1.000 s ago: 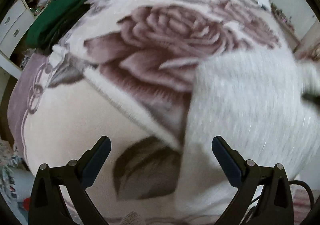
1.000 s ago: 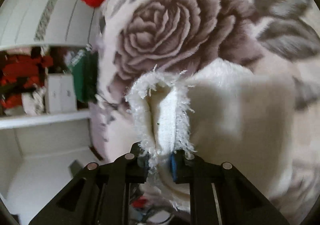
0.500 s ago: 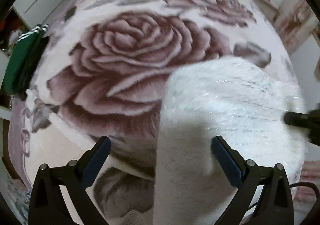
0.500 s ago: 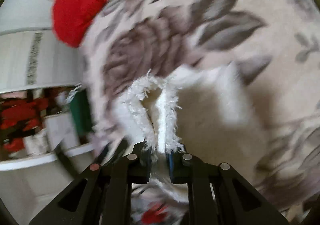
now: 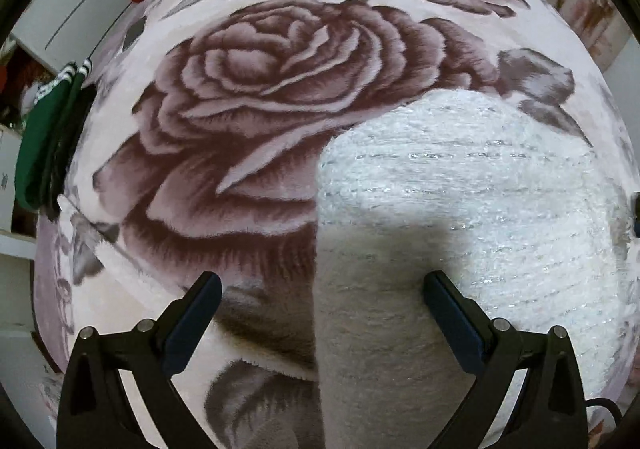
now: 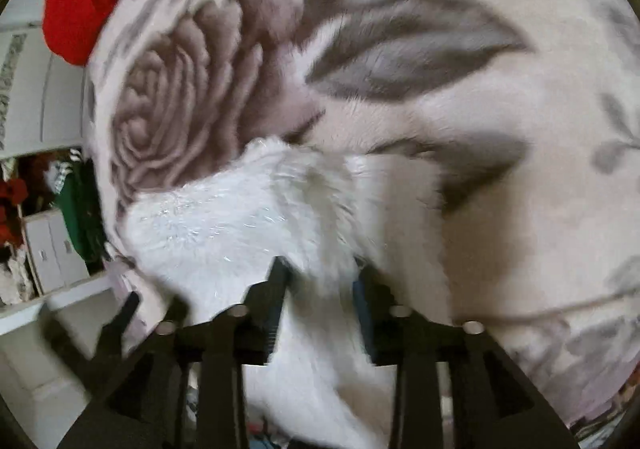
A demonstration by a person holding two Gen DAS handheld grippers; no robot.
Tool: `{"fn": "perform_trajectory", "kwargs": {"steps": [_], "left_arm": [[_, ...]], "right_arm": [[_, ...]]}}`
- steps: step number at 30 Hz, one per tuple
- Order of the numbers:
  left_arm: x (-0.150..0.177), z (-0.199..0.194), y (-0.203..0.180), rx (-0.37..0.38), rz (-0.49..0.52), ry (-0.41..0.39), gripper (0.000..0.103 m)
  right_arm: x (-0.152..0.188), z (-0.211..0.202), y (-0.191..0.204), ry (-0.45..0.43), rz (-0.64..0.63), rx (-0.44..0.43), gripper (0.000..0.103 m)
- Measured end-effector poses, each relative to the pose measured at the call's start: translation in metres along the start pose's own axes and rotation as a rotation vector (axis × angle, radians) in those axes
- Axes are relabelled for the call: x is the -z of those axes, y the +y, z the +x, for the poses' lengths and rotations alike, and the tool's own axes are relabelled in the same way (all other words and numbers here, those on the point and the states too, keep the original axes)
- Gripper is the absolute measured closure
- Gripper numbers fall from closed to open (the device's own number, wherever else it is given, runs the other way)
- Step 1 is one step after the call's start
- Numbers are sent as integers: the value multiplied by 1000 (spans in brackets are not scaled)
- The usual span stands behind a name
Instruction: Fold large clothes
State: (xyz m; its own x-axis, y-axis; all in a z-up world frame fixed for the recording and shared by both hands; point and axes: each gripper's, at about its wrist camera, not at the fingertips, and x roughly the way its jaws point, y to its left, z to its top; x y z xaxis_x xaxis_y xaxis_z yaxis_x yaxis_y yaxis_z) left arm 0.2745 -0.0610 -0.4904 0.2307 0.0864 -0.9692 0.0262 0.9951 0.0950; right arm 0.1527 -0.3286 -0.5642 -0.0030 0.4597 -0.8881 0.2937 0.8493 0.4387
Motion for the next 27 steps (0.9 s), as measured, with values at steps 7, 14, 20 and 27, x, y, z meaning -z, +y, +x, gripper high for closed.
{"fn": "perform_trajectory", "kwargs": {"steps": [7,14,20,27], "left_arm": [[0,2,8,45,-34,8,0],[-4,-21,39,108,-74,-6,0],[-13,-24,60,74,-111,-56,0],[-26,-23,85,113,-200,-64,0]], "right_arm": [[34,-29,49,-59,-126,-133,65],[44,52,28,112,-77,-2,74],[27,0,7,-34,-1,-170,31],[-25,60,12,102,5,-330,30]]}}
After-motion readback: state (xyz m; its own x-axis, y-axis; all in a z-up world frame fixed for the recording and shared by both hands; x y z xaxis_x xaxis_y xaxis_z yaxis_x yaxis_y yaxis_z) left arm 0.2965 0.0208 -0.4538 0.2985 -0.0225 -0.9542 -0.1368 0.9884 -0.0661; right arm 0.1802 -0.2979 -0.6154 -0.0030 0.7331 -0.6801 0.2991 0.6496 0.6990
